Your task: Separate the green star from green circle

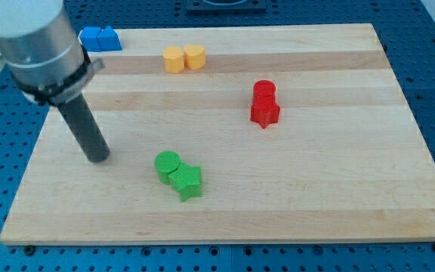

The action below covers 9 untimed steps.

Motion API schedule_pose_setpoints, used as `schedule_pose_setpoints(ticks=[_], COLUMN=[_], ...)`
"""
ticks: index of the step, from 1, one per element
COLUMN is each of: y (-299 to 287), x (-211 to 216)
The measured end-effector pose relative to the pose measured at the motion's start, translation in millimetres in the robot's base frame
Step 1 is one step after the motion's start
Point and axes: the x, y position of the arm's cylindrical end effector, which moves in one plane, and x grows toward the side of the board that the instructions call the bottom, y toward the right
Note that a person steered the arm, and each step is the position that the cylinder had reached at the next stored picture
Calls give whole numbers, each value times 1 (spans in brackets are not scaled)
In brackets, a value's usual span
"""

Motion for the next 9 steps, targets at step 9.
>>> schedule_pose_setpoints(ticks=[9], y=[143], x=[39])
